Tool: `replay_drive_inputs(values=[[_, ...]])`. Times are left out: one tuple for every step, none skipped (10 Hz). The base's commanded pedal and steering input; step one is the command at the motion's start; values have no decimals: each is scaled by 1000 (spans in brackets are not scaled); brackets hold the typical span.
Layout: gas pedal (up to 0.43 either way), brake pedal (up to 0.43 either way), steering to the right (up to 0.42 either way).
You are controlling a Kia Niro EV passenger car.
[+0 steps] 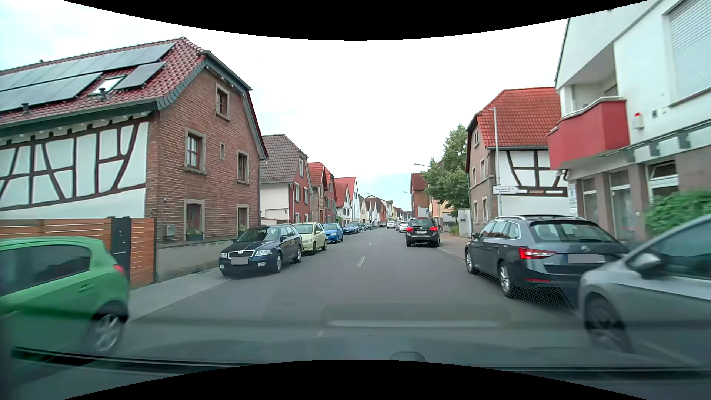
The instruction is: Follow the waypoints while adhering to traffic rules and regulations
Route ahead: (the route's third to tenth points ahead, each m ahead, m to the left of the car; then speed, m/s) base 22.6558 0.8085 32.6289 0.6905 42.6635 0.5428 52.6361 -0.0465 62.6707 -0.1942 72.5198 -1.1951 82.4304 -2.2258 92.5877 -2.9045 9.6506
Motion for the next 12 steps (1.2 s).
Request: replay_drive_inputs(values=[[67, 0, -9], [67, 0, -8], [67, 0, -6], [67, 0, -4], [67, 0, -3], [67, 0, -3], [67, 0, -3], [67, 0, -1], [67, 0, -1], [67, 0, -1], [67, 0, 0], [67, 0, 0]])
